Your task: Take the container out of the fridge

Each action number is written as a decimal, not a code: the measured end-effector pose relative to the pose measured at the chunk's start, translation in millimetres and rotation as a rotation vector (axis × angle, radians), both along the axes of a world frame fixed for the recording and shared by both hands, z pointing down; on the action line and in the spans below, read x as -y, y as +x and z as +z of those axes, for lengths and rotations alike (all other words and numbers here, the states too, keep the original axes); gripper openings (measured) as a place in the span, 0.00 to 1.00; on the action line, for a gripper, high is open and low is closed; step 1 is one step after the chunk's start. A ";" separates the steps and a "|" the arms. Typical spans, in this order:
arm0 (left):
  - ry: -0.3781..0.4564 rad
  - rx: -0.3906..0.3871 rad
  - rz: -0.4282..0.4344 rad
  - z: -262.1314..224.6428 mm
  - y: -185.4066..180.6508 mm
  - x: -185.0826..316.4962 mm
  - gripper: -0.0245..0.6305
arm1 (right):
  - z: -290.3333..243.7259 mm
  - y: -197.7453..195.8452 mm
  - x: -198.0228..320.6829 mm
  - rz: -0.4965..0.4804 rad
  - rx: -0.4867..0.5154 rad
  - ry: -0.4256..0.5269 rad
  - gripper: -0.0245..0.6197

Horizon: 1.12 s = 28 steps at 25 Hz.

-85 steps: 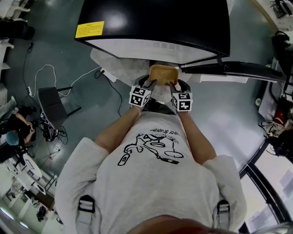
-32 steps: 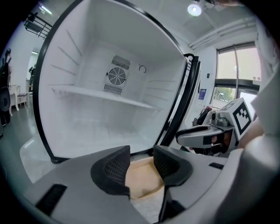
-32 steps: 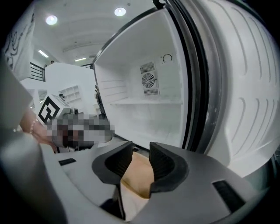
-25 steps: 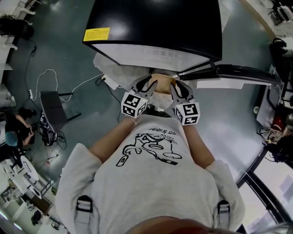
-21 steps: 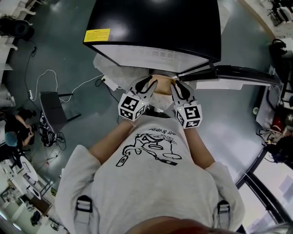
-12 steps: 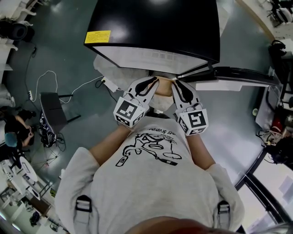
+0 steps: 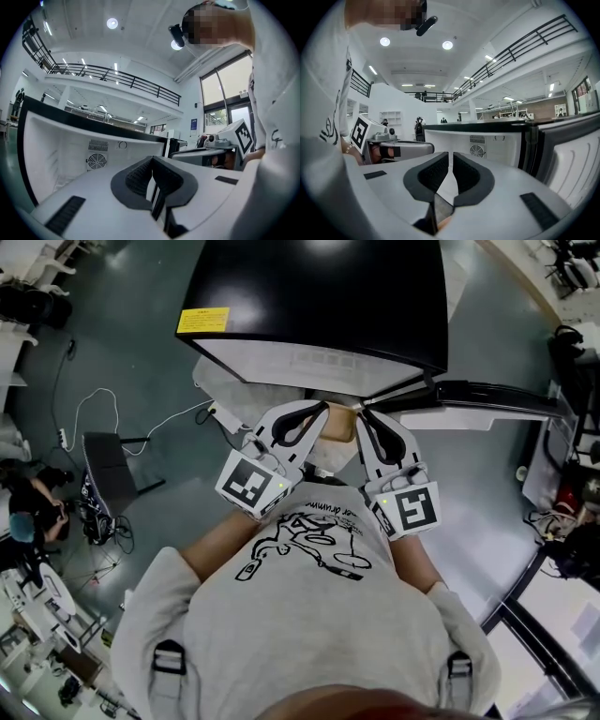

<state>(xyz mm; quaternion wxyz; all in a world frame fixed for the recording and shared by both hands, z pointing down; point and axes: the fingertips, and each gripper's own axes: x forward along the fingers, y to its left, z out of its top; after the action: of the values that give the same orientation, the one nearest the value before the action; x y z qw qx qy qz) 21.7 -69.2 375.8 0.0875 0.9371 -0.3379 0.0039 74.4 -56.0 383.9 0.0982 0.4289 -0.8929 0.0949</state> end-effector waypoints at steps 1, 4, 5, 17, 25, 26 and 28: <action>0.004 -0.002 0.003 -4.8 0.0 -1.1 0.06 | -5.2 -0.6 -1.0 -0.004 0.003 0.004 0.11; 0.030 -0.023 0.005 -23.1 1.2 -4.5 0.06 | -19.8 -3.3 -4.0 -0.012 0.013 0.017 0.11; 0.037 -0.031 0.006 -28.8 1.9 -5.9 0.06 | -24.2 -4.7 -4.9 -0.016 0.013 0.023 0.11; 0.056 -0.049 0.029 -63.9 1.0 -20.0 0.06 | -64.0 -16.1 -15.3 -0.045 0.028 0.067 0.10; 0.071 -0.042 0.035 -69.2 -1.8 -23.1 0.06 | -74.4 -21.1 -18.7 -0.051 0.029 0.083 0.10; 0.071 -0.041 0.035 -69.1 -2.0 -23.5 0.06 | -74.6 -21.2 -18.9 -0.051 0.027 0.083 0.10; 0.071 -0.038 0.035 -68.7 -2.7 -24.0 0.06 | -74.5 -21.9 -19.1 -0.050 0.026 0.084 0.10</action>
<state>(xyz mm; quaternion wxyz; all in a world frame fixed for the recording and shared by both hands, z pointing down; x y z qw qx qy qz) 19.0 -45.2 307.2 0.0605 0.9453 -0.3195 -0.0245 52.5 -36.9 309.4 0.0711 0.4087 -0.9079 0.0605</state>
